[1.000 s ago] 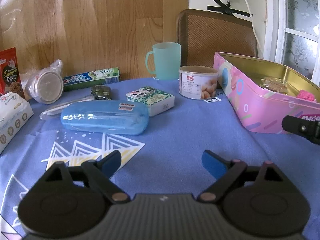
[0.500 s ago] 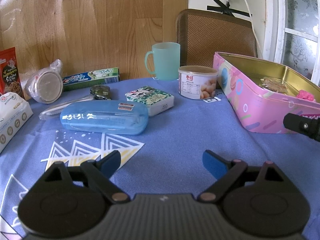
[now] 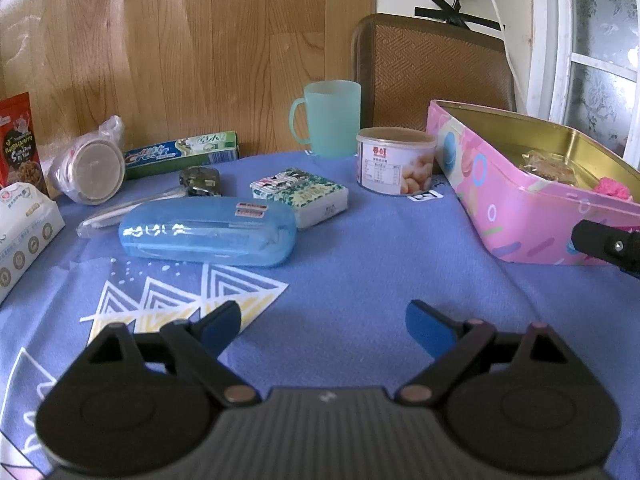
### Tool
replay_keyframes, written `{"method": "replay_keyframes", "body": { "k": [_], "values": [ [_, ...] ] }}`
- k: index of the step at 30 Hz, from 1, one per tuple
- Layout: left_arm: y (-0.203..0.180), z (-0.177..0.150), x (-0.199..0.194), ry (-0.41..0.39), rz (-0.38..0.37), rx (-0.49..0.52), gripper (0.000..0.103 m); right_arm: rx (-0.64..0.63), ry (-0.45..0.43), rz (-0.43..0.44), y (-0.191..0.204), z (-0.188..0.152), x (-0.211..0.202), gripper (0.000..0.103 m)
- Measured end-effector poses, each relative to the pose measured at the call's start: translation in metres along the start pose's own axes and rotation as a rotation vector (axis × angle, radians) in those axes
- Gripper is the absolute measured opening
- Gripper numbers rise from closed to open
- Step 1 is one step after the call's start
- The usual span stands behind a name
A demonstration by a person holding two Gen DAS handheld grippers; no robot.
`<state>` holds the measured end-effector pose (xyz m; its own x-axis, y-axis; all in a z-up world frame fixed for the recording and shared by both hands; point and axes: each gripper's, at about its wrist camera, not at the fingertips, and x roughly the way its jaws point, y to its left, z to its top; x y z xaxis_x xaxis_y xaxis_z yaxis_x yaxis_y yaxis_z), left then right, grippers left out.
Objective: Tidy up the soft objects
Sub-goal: 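Withdraw the left tool from the tin toward the table, then move the left tool to the blue plastic case and grasp it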
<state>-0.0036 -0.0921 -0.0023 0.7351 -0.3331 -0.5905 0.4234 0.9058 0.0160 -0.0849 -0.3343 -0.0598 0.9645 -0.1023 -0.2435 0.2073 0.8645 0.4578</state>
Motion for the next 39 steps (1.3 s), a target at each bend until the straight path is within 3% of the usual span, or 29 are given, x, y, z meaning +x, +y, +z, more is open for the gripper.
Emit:
{"method": "replay_keyframes", "body": {
  "k": [15,20,23,28,30,32,35,39],
  "values": [
    [0.012,0.003,0.004,0.035,-0.036,-0.033,0.096,-0.015,-0.010,0.021,0.002,-0.001,-0.002,0.098],
    [0.035,-0.002,-0.006,0.032,0.023,-0.017,0.097,-0.063,-0.005,0.027,0.009,-0.002,-0.003,0.098],
    [0.069,-0.005,-0.014,0.022,0.080,-0.048,0.097,-0.152,0.014,0.066,0.024,-0.004,-0.003,0.096],
    [0.135,-0.011,-0.020,-0.007,0.273,-0.154,0.097,-0.322,0.085,0.295,0.077,-0.001,0.004,0.092],
    [0.160,-0.012,-0.024,-0.020,0.225,-0.282,0.097,-0.434,0.114,0.363,0.108,0.004,0.017,0.092],
    [0.170,-0.014,-0.028,-0.051,0.217,-0.350,0.097,-0.529,0.126,0.436,0.137,0.011,0.038,0.092],
    [0.168,-0.017,-0.037,-0.108,0.238,-0.366,0.097,-0.685,0.142,0.489,0.175,0.020,0.079,0.092],
    [0.165,-0.017,-0.042,-0.141,0.247,-0.351,0.097,-0.852,0.292,0.520,0.211,0.012,0.138,0.091]
  ]
}}
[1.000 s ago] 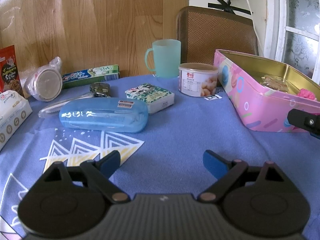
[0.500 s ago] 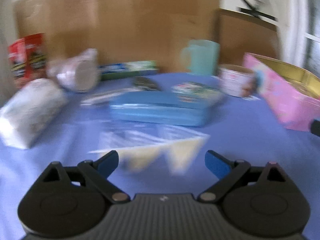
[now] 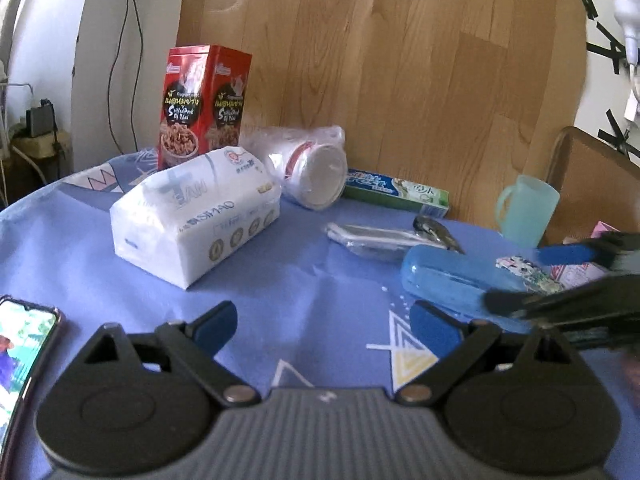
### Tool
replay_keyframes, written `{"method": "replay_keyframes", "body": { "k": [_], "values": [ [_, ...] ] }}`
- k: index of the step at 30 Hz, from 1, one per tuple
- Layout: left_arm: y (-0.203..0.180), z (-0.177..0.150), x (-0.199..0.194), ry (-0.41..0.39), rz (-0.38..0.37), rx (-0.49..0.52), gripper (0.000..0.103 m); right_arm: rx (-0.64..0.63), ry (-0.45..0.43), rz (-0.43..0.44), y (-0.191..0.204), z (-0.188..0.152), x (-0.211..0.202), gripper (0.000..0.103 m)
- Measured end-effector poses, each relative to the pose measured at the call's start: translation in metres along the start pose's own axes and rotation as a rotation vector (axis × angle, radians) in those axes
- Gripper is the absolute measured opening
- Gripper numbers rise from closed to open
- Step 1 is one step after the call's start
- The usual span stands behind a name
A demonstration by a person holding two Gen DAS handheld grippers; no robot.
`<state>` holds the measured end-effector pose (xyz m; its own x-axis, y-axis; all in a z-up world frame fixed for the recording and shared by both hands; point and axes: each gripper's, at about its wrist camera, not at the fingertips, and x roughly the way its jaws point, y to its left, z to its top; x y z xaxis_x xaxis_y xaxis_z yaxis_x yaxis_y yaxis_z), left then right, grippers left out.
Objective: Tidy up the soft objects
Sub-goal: 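Move the left tool to the blue plastic case and grasp it, then carry the blue case into the pink tin and open the left tool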
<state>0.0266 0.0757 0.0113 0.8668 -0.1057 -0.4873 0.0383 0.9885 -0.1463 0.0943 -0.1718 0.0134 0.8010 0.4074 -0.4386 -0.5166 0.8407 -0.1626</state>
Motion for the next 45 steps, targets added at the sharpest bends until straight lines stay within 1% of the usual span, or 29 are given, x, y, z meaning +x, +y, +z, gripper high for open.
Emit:
{"method": "replay_keyframes", "body": {
  "k": [1,2,3,4,5,6,9,11,12,14,15,16,17,18,20,22,24,25,27,30,33,36,39,41,43,44,45],
  "values": [
    [0.001,0.000,0.000,0.000,0.000,-0.002,0.097,-0.012,0.054,0.010,0.000,-0.001,0.011,0.089],
    [0.001,0.000,0.000,-0.001,0.001,-0.005,0.097,0.005,0.090,0.031,-0.003,-0.002,0.019,0.083],
    [0.002,0.001,0.000,-0.003,0.000,-0.009,0.097,0.049,0.088,0.061,-0.008,-0.003,0.017,0.074],
    [0.002,0.001,0.000,-0.004,-0.003,-0.011,0.097,0.077,0.096,0.079,-0.009,-0.004,0.012,0.070],
    [0.002,0.001,0.000,-0.005,-0.008,-0.010,0.097,0.088,0.097,0.084,-0.008,-0.007,0.005,0.062],
    [0.002,0.001,0.001,-0.004,-0.012,-0.008,0.097,0.099,0.101,0.089,-0.003,-0.014,-0.005,0.056],
    [0.000,0.001,0.001,-0.008,-0.020,0.005,0.097,0.163,0.120,0.088,0.007,-0.034,-0.033,0.056],
    [-0.003,0.000,0.000,-0.006,-0.031,0.020,0.097,0.196,0.099,0.097,0.014,-0.052,-0.058,0.056],
    [-0.005,0.000,0.001,0.009,-0.054,0.036,0.097,0.211,0.091,0.097,0.018,-0.058,-0.067,0.056],
    [-0.010,0.000,0.002,0.073,-0.145,0.057,0.097,0.234,0.064,0.089,0.028,-0.075,-0.087,0.056],
    [-0.011,0.000,0.001,0.115,-0.216,0.036,0.097,0.244,0.055,0.085,0.032,-0.079,-0.092,0.056],
    [-0.012,-0.001,0.000,0.156,-0.293,-0.015,0.097,0.248,0.042,0.077,0.036,-0.084,-0.097,0.057],
    [-0.014,-0.005,0.001,0.211,-0.387,-0.075,0.097,0.242,0.029,0.066,0.040,-0.087,-0.101,0.056],
    [-0.019,-0.007,0.002,0.251,-0.438,-0.102,0.097,0.239,0.016,0.054,0.044,-0.090,-0.104,0.056],
    [-0.036,-0.013,-0.002,0.256,-0.435,-0.081,0.096,0.258,-0.007,0.054,0.046,-0.094,-0.107,0.056],
    [-0.055,-0.017,-0.004,0.282,-0.465,-0.049,0.082,0.263,-0.024,0.057,0.047,-0.094,-0.105,0.056],
    [-0.074,-0.019,-0.007,0.306,-0.508,-0.003,0.073,0.272,-0.033,0.062,0.047,-0.096,-0.107,0.056],
    [-0.082,-0.020,-0.010,0.300,-0.494,0.015,0.073,0.281,-0.040,0.057,0.046,-0.097,-0.109,0.056],
    [-0.097,-0.017,-0.017,0.270,-0.490,0.063,0.072,0.296,-0.057,0.030,0.043,-0.101,-0.118,0.056],
    [-0.121,-0.003,-0.031,0.219,-0.520,0.121,0.072,0.315,-0.126,-0.020,0.033,-0.103,-0.136,0.056],
    [-0.160,0.016,-0.042,0.160,-0.569,0.195,0.072,0.303,-0.216,-0.129,0.020,-0.102,-0.158,0.056],
    [-0.211,0.029,-0.043,0.122,-0.619,0.275,0.072,0.321,-0.270,-0.242,-0.004,-0.106,-0.175,0.056],
    [-0.263,0.030,-0.035,0.118,-0.676,0.337,0.071,0.381,-0.283,-0.333,-0.037,-0.115,-0.187,0.056],
    [-0.295,0.027,-0.028,0.137,-0.716,0.363,0.071,0.419,-0.271,-0.403,-0.059,-0.123,-0.193,0.056],
    [-0.331,0.020,-0.023,0.142,-0.742,0.394,0.071,0.452,-0.257,-0.474,-0.079,-0.133,-0.198,0.056],
    [-0.346,0.018,-0.023,0.135,-0.744,0.416,0.072,0.469,-0.254,-0.502,-0.087,-0.137,-0.200,0.056],
    [-0.362,0.014,-0.023,0.126,-0.746,0.445,0.076,0.488,-0.248,-0.535,-0.096,-0.142,-0.202,0.056]
  ]
}}
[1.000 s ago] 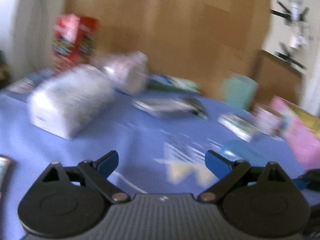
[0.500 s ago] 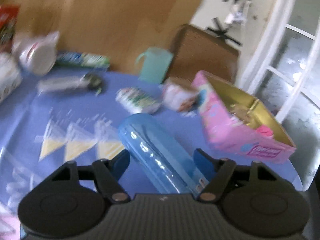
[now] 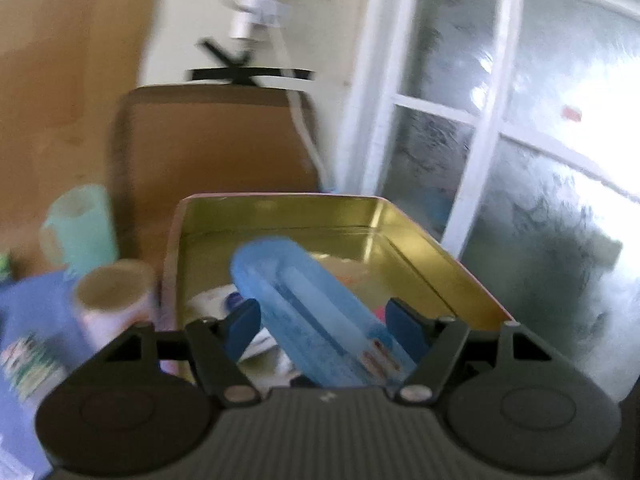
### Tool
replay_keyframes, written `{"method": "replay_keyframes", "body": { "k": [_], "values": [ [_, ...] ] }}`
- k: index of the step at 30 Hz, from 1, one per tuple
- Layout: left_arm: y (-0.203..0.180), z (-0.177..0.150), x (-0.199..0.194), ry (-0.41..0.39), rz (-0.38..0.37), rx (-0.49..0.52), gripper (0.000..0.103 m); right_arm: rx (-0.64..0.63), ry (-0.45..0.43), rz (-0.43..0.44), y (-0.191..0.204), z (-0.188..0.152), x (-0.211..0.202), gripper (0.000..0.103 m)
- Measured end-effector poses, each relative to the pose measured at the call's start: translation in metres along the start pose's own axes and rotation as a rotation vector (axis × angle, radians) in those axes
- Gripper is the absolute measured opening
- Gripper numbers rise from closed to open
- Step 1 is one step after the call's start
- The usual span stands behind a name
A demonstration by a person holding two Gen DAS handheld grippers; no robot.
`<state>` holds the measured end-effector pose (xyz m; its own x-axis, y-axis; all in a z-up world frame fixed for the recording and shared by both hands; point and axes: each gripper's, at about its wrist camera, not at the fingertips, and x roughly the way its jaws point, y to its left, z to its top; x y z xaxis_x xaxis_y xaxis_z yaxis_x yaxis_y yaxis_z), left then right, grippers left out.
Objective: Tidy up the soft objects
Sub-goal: 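Carry the blue case into the pink tin and open the left tool, then move the left tool back over the table toward the white card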
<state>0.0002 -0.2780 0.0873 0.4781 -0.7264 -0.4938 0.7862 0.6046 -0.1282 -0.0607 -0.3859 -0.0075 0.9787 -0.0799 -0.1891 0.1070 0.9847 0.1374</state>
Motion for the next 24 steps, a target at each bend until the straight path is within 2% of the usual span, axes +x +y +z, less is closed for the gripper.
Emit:
{"method": "replay_keyframes", "body": {
  "k": [1,3,6,9,13,18,24],
  "values": [
    [-0.009,0.002,0.010,0.006,0.006,0.025,0.082,0.010,0.004,-0.038,-0.011,-0.001,0.005,0.057],
    [-0.025,0.004,0.026,0.014,0.029,0.062,0.085,0.000,0.002,-0.134,-0.029,-0.009,0.013,0.057],
    [-0.031,0.002,0.036,0.022,0.026,0.077,0.086,-0.049,-0.020,-0.322,-0.046,-0.021,0.021,0.072],
    [-0.027,-0.005,0.031,0.022,0.036,0.079,0.090,-0.012,-0.039,-0.382,-0.062,-0.026,0.017,0.075],
    [-0.012,-0.009,0.018,0.013,0.044,0.039,0.091,0.074,-0.082,-0.375,-0.071,-0.026,0.006,0.076],
    [0.018,-0.014,-0.012,-0.027,0.060,-0.029,0.091,0.074,-0.152,-0.312,-0.053,-0.018,-0.012,0.077],
    [0.074,-0.044,-0.062,-0.065,0.196,-0.101,0.093,0.079,-0.131,-0.122,-0.018,-0.010,-0.014,0.077]
  ]
}}
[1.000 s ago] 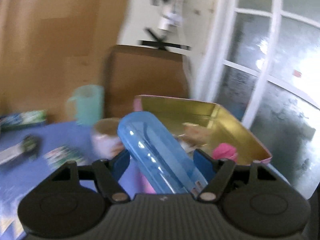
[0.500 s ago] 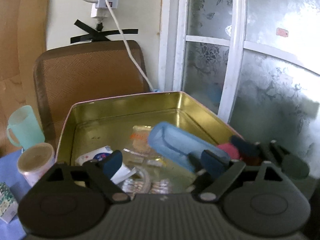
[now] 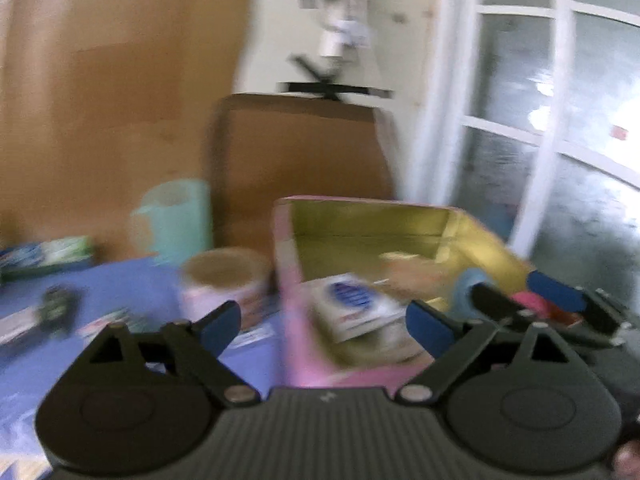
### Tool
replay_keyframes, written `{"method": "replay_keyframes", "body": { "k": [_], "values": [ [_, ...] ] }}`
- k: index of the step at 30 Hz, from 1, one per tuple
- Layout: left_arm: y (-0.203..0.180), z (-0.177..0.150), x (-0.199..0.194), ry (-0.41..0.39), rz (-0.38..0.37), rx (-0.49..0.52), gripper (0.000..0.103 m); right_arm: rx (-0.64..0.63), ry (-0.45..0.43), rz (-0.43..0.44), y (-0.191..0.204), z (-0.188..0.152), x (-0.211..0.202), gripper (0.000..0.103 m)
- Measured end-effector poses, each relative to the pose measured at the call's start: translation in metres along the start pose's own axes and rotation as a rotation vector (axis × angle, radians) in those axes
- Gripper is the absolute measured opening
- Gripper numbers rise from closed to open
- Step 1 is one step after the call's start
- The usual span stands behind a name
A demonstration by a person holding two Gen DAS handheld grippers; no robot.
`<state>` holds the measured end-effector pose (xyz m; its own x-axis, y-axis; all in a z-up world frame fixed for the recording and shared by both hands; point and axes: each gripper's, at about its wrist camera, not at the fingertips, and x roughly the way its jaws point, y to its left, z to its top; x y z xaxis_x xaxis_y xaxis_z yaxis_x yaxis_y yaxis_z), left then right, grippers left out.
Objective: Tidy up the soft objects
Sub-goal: 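Move the left tool back over the table toward the white card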
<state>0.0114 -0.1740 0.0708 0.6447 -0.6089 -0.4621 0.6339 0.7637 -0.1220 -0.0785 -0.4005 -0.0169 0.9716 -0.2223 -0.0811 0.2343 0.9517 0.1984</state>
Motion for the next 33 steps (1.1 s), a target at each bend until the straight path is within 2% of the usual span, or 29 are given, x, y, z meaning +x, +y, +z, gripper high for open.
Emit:
{"method": "replay_keyframes", "body": {
  "k": [2,4,9,11,14,16,18,21,23,25,29,31,33],
  "values": [
    [0.029,-0.013,-0.011,0.019,0.054,-0.037,0.093,-0.006,0.028,0.080,0.018,-0.001,0.000,0.077],
    [0.060,-0.029,-0.021,0.045,0.139,-0.055,0.093,-0.014,0.069,0.170,0.039,-0.004,0.002,0.077],
    [0.137,-0.069,-0.046,0.109,0.416,-0.072,0.093,-0.058,0.189,0.381,0.098,-0.013,0.021,0.076],
    [0.162,-0.078,-0.059,0.098,0.491,-0.109,0.093,-0.105,0.222,0.452,0.127,-0.012,0.032,0.072],
    [0.191,-0.087,-0.081,0.029,0.589,-0.204,0.093,-0.129,0.258,0.553,0.172,-0.005,0.055,0.068],
    [0.208,-0.090,-0.096,-0.044,0.574,-0.333,0.093,-0.118,0.303,0.617,0.204,0.001,0.076,0.066],
    [0.216,-0.091,-0.106,-0.112,0.607,-0.402,0.093,-0.115,0.351,0.674,0.244,0.009,0.102,0.066],
    [0.224,-0.092,-0.110,-0.132,0.580,-0.450,0.093,-0.161,0.404,0.682,0.306,0.017,0.137,0.066],
    [0.226,-0.093,-0.111,-0.134,0.571,-0.458,0.093,-0.186,0.476,0.691,0.344,0.018,0.168,0.065],
    [0.223,-0.094,-0.113,-0.145,0.577,-0.448,0.093,-0.223,0.529,0.659,0.372,0.012,0.194,0.065],
    [0.218,-0.096,-0.113,-0.152,0.581,-0.431,0.093,-0.285,0.626,0.588,0.403,-0.008,0.234,0.068],
    [0.220,-0.097,-0.114,-0.156,0.577,-0.440,0.093,-0.280,0.645,0.583,0.403,-0.013,0.238,0.068],
    [0.224,-0.097,-0.115,-0.160,0.571,-0.458,0.093,-0.321,0.627,0.604,0.399,-0.016,0.226,0.069]
  ]
}}
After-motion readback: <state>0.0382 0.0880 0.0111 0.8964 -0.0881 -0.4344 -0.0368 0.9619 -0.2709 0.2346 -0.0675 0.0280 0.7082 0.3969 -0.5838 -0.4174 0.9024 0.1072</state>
